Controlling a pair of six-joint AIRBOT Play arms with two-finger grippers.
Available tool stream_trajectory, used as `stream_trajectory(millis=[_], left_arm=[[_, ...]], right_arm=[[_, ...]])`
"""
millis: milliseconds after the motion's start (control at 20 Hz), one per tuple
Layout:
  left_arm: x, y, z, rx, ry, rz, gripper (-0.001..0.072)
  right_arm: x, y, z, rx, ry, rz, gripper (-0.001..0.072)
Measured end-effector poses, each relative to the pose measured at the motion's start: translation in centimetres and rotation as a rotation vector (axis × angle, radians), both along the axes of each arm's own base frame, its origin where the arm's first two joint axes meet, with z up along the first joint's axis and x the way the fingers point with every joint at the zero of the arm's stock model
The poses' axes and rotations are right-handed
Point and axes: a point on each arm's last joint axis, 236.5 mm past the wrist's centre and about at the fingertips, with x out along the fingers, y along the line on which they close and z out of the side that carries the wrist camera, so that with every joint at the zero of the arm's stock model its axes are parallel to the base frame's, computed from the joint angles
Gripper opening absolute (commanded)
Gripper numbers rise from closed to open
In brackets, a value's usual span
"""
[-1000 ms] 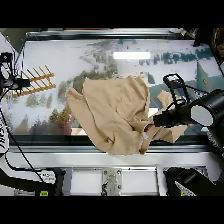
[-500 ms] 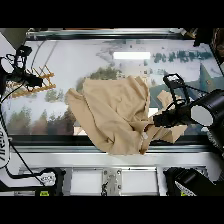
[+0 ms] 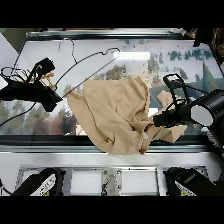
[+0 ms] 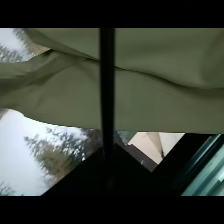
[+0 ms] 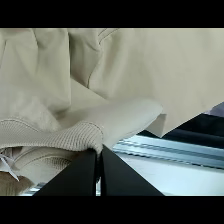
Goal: Fold the clothes and pants, and hang the long-sleeved shirts on hangers.
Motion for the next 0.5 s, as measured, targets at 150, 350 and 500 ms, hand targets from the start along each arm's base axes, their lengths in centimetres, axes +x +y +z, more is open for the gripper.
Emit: stream_trajectory(millis=[150,350,500], left_arm=[[-4.7,-2.3,1.0,-0.002,0.029,-0.139,0.0011],[-10.8,-4.4,2.3,0.010,0.082,-0.303,0.0011],[-14.3,-5.4,3.3,0.013,0.105,-0.360,0.0010]], right_arm=[[0.0,0.0,0.0,0.000,0.000,0.000,0.0021],[0.0,0.0,0.0,0.000,0.000,0.000,0.0021],[0.0,0.0,0.0,0.000,0.000,0.000,0.0021]])
